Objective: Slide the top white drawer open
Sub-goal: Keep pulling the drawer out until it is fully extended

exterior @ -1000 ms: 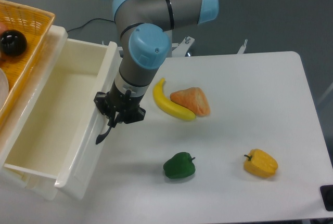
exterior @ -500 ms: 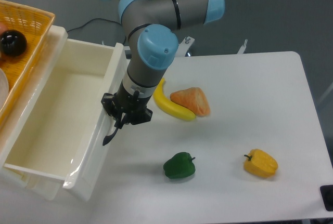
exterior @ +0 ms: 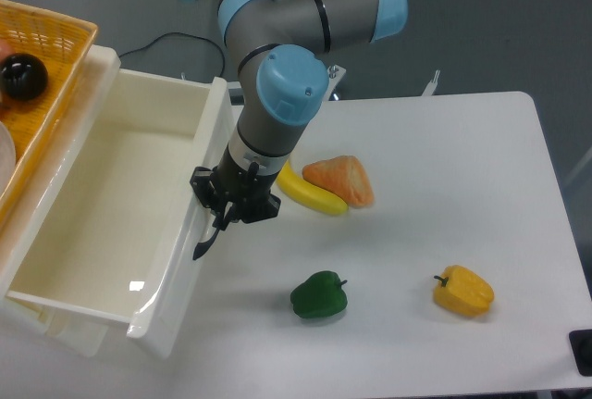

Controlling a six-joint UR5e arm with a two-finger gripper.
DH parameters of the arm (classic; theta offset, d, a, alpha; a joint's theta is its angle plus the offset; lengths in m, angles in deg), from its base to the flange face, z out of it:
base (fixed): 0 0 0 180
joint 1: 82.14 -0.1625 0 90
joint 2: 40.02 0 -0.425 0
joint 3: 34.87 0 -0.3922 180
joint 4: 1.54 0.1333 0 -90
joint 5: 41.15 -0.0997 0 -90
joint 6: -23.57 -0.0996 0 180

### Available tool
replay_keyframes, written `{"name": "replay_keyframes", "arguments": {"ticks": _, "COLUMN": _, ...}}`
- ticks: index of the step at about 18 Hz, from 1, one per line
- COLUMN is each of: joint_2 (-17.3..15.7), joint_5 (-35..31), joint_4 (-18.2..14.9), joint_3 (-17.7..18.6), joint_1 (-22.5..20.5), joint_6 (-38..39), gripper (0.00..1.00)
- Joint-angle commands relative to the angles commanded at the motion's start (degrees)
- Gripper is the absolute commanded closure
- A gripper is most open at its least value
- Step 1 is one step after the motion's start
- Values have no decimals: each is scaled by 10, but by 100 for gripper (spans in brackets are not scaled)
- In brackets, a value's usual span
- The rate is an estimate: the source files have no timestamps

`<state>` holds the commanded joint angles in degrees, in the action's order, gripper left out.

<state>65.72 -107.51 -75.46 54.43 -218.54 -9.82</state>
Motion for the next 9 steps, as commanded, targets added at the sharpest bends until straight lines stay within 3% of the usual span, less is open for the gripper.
{"name": "replay_keyframes", "arguments": {"ticks": 9, "joint_2": 3, "joint_5": 5, "joint_4": -3, "joint_3": 2, "joint_1": -6, "joint_6": -3, "gripper": 83}}
